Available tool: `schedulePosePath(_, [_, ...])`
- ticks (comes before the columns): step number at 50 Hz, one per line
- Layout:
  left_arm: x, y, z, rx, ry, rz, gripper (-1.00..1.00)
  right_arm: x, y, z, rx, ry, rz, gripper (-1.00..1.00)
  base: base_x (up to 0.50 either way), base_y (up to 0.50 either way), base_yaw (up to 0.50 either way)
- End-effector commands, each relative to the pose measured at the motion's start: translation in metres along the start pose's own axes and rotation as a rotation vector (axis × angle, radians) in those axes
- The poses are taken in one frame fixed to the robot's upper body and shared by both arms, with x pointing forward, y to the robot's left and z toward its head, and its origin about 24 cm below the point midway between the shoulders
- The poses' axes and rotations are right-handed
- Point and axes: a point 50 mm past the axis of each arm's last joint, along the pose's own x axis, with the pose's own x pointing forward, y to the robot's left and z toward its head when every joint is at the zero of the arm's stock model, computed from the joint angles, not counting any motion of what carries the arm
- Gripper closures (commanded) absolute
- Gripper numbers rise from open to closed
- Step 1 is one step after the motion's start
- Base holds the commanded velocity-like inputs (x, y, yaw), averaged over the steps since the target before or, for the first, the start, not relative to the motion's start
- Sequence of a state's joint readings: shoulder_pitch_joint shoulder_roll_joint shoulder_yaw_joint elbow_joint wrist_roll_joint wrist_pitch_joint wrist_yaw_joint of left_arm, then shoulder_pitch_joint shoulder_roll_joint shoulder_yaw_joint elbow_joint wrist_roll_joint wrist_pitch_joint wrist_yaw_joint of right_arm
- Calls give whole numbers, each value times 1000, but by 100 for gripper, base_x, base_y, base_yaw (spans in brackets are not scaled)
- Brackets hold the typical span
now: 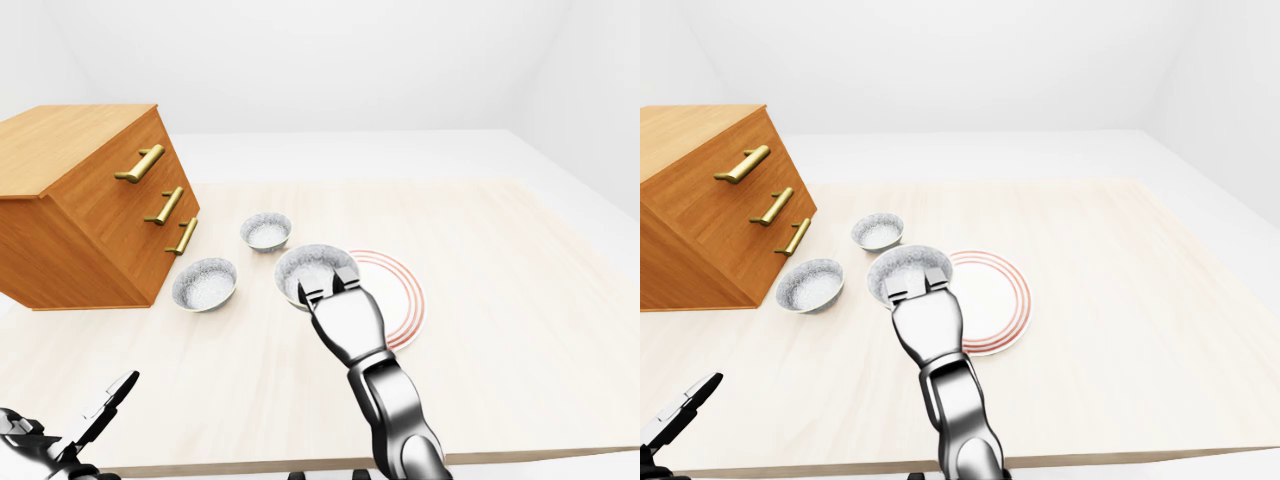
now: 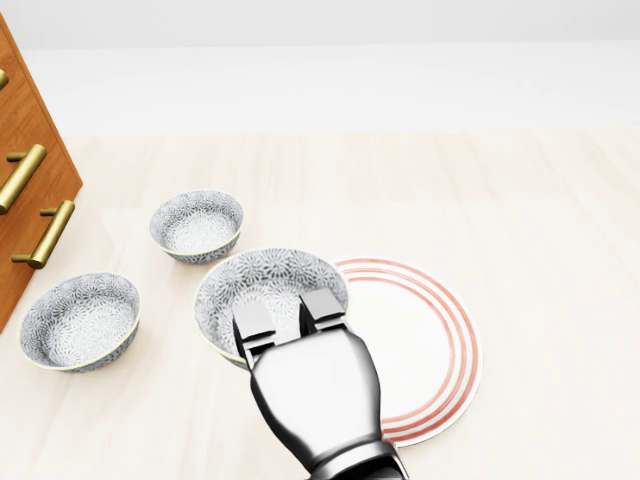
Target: Put the bowl at the front on the plate.
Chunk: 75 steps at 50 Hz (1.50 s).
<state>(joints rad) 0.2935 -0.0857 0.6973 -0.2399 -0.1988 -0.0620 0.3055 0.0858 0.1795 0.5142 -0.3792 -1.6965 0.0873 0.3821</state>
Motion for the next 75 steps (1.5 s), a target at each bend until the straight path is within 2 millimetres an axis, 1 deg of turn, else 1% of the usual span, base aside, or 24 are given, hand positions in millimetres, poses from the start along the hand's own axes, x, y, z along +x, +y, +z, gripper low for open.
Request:
schedulePosePath(1, [0, 0, 0, 3, -2, 0, -100, -17, -14, -7, -42, 41, -61, 100, 0, 0, 0])
schedulePosePath(4, [0, -1, -2, 2, -2, 0, -100, -15, -10, -4, -15, 16, -61, 100, 0, 0, 0])
schedulePosePath(24, [0, -1, -2, 2, -2, 0, -100, -15, -10, -4, -17, 11, -61, 100, 0, 0, 0])
schedulePosePath(26, [0, -1, -2, 2, 0, 0, -100, -15, -6, -8, -38, 28, -45, 100, 0, 0, 0])
schedulePosePath(33, [0, -2, -3, 3, -5, 0, -100, -17, -15, -23, -94, 111, -52, 100, 0, 0, 0])
schedulePosePath(36, [0, -2, -3, 3, -4, 0, -100, -17, -16, -31, -92, 142, -55, 100, 0, 0, 0])
schedulePosePath(38, [0, -2, -3, 4, -4, 0, -100, -19, -18, -36, -124, 181, -42, 100, 0, 0, 0])
schedulePosePath(41, [1, -3, -6, 7, 6, -2, -100, -20, -19, -45, -119, 216, -45, 100, 0, 0, 0])
schedulePosePath(42, [2, -3, -3, 5, 5, 2, -100, -21, -19, -47, -122, 226, -48, 100, 0, 0, 0])
schedulePosePath(49, [0, -2, -2, 4, -1, 3, -100, -20, -17, -58, -105, 256, -50, 100, 0, 0, 0])
schedulePosePath(59, [1, -3, -3, 6, 1, 1, -100, -20, -12, -70, -102, 294, -41, 100, 0, 0, 0])
schedulePosePath(65, [0, -3, -1, 6, 2, -1, -100, -18, -9, -74, -97, 301, -45, 100, 0, 0, 0])
schedulePosePath(75, [0, -3, -2, 2, 3, -3, -100, -8, -1, -72, -59, 266, -67, 100, 0, 0, 0])
